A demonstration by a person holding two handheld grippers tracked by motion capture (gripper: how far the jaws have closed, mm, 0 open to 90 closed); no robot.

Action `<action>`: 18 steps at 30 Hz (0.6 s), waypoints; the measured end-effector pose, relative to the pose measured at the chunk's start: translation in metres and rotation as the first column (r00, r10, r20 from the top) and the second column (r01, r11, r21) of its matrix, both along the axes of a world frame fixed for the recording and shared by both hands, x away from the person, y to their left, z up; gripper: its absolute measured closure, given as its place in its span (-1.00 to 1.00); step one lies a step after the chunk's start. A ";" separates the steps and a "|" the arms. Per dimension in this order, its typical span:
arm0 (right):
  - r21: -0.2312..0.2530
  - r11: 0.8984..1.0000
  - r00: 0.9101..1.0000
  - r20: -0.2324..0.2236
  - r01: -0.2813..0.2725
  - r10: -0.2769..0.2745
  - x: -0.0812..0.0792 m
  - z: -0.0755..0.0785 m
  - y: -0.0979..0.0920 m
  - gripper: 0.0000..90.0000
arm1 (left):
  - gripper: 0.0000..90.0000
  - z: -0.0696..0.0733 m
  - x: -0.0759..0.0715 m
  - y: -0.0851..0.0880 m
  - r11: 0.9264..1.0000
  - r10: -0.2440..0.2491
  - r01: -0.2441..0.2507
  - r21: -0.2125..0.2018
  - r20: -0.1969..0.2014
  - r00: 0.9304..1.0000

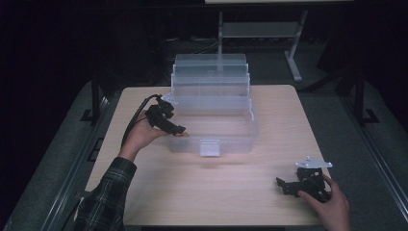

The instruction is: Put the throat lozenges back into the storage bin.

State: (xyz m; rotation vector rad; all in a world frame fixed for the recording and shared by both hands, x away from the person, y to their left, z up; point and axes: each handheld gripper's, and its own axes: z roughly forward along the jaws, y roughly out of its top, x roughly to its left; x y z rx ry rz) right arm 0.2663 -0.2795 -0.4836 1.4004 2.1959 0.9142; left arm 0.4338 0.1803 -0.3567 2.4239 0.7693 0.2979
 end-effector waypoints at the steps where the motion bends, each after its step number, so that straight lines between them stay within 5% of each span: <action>1: 0.000 1.000 1.000 0.000 0.000 0.000 0.000 0.000 0.000 -1.00 | -0.59 0.001 -0.001 0.000 1.000 0.000 0.000 -0.002 0.005 1.000; 18: 0.000 1.000 1.000 0.001 -0.001 0.001 0.000 0.000 0.000 -1.00 | -0.75 0.017 -0.021 0.018 1.000 0.022 -0.021 -0.021 0.047 0.999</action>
